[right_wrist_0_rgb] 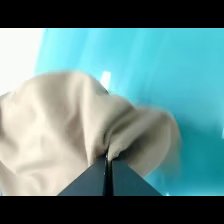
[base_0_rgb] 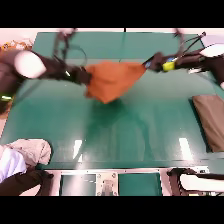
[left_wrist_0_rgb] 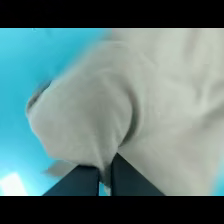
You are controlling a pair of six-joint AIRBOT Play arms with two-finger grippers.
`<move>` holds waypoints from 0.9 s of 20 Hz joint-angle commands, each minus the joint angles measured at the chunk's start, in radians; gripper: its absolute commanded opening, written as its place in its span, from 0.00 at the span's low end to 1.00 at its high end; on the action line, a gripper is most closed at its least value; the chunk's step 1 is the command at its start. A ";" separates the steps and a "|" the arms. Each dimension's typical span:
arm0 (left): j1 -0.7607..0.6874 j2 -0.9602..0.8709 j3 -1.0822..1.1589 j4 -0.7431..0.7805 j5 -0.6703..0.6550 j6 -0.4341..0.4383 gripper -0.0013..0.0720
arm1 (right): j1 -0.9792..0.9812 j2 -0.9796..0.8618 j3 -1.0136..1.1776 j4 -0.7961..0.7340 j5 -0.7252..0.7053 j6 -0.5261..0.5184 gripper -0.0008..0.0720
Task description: Fold the shirts.
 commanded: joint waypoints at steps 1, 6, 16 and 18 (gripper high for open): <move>0.000 0.067 0.244 0.119 -0.090 -0.019 0.05 | -0.042 0.283 0.003 -0.015 -0.076 -0.002 0.03; 0.000 0.048 0.260 0.064 -0.222 -0.010 0.05 | -0.040 0.465 -0.029 -0.106 -0.053 0.053 0.03; 0.032 -0.148 -0.175 -0.035 -0.224 0.016 0.70 | 0.176 0.261 -0.617 -0.114 -0.357 0.069 0.22; 0.129 -0.174 -0.173 -0.101 -0.209 0.016 0.70 | 0.150 0.156 -0.589 -0.115 -0.339 0.070 0.36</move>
